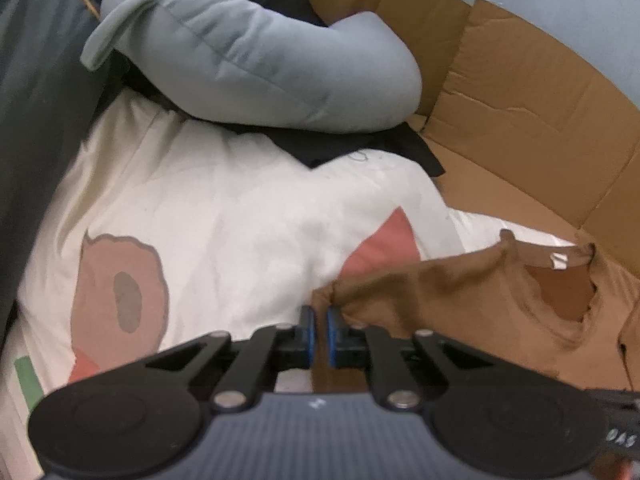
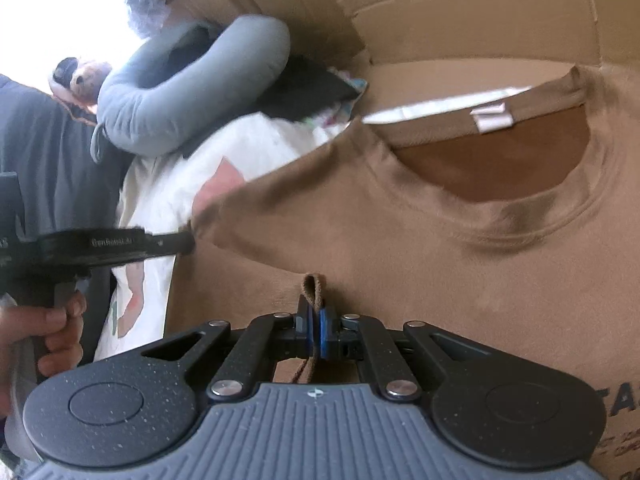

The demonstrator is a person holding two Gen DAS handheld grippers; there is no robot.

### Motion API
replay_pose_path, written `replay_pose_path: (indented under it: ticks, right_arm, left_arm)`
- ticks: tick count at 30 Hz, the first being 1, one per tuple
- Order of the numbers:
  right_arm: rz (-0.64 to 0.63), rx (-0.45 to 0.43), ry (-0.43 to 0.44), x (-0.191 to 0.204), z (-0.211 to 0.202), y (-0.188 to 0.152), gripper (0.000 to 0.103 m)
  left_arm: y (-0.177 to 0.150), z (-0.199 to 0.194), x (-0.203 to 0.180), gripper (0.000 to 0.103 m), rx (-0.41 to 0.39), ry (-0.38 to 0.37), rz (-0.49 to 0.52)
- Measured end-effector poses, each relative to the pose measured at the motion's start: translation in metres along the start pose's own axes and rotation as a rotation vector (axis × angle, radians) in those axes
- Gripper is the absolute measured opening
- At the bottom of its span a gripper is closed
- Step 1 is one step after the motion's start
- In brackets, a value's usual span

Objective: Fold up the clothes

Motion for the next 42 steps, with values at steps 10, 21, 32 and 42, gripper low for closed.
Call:
replay_pose_path:
  ticks: [10, 21, 32, 42]
  right_arm:
    - [0.029, 0.011, -0.033, -0.022, -0.002, 0.004, 0.011]
    - [0.011, 0.057, 0.01, -0.025, -0.029, 0.003, 0.02]
    - [-0.059, 0.18, 0.117, 0.014, -0.042, -0.037, 0.021]
    - [-0.047, 0.278, 0.151, 0.03, -0.038, -0.086, 0.031]
  left_arm:
    - [0.001, 0.0, 0.003, 0.01, 0.014, 0.013, -0.001]
    - [-0.019, -0.054, 0.011, 0.017, -0.025, -0.025, -0.013]
    - [-0.079, -0.104, 0.0, 0.029, -0.024, -0.046, -0.006]
    - [-0.156, -0.109, -0.014, 0.031, 0.066, -0.05, 0.115]
Point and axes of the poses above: each gripper's, at about its wrist camera, not at the fingertips, and z roughly the way its jaws point, x to its left, y to its top, the point moved 8 cm from there along z, roughly the way its jaws point, and after that the axes turned 4 degrees about -z, right-handed, at the moved point
